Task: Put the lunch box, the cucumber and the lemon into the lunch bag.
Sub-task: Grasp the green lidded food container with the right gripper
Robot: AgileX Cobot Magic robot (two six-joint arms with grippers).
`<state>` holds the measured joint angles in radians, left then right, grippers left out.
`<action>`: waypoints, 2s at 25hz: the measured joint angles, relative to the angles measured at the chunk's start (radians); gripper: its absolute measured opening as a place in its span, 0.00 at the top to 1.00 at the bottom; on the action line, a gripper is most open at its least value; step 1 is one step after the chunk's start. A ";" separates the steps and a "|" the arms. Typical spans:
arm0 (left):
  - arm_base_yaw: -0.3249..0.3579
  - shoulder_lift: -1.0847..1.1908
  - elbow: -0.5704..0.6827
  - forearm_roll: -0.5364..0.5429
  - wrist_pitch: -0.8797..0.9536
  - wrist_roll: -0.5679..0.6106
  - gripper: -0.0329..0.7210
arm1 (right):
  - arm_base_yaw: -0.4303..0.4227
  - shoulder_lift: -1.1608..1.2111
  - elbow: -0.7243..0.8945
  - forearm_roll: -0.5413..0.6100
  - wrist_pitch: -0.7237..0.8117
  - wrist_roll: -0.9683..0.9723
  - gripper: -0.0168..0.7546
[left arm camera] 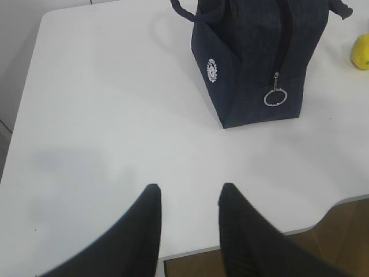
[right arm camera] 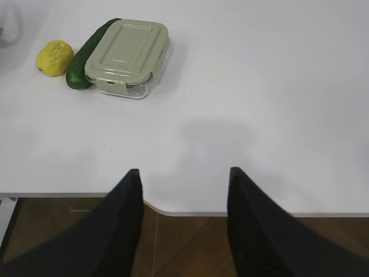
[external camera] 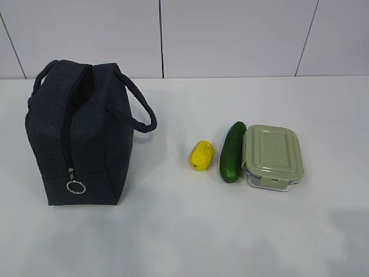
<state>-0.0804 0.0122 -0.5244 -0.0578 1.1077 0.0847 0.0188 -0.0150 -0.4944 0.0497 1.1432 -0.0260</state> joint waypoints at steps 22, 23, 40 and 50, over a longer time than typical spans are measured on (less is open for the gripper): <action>0.000 0.000 0.000 0.058 0.000 0.000 0.63 | 0.000 0.000 0.000 0.000 0.000 0.002 0.50; 0.000 0.000 0.000 0.058 0.000 0.000 0.63 | 0.000 0.000 0.000 0.000 0.000 0.002 0.50; 0.000 0.000 0.000 0.051 0.000 0.000 0.63 | 0.000 0.404 -0.057 0.026 -0.063 0.088 0.50; 0.000 0.000 0.000 0.049 0.000 0.000 0.63 | 0.000 0.681 -0.126 0.034 -0.150 0.122 0.50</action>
<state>-0.0804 0.0122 -0.5244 -0.0090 1.1077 0.0847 0.0188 0.6663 -0.6208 0.0839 0.9936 0.0957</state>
